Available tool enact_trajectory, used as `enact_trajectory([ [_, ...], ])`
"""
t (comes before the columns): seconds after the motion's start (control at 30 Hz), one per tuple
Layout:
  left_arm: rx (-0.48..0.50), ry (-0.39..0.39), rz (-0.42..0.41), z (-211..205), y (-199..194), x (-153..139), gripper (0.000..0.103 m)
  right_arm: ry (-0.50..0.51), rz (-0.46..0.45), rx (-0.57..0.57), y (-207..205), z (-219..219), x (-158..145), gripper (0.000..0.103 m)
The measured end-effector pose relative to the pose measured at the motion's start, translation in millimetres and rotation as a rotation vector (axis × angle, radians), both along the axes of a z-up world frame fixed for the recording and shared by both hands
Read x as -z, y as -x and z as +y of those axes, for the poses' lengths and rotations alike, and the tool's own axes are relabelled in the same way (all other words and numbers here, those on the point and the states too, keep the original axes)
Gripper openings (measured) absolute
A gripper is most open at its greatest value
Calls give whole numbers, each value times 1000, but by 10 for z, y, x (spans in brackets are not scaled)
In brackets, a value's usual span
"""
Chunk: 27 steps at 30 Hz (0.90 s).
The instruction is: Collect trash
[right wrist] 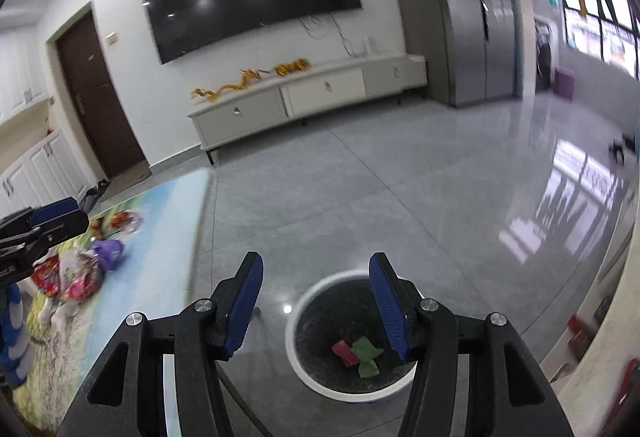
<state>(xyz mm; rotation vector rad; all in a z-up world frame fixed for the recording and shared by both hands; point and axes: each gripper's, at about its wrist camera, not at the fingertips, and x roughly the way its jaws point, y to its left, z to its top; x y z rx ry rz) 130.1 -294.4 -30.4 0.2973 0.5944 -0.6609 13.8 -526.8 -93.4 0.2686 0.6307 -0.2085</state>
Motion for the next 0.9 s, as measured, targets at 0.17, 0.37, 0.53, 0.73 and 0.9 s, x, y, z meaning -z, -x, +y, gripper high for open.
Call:
enact_trajectory([
  [0.17,-143,-8,-74,731,90,-172,56,74,-52,-63,-1,586,-332,54],
  [0.37,-291,0,-135,1548,218,-271,63,127,-103,-161,-145,1372,-638,59],
  [0.53,-390,31,-160,2117,262,-282,76,147,-117,-216,-256,1798,-722,65],
  [0.73,-461,56,-138,2522,94,-224,76,171,-113,-273,-453,2109,-695,68],
  [0.9,-522,27,-119,2625,-126,-80,76,149,-113,-330,-776,2133,-566,68],
])
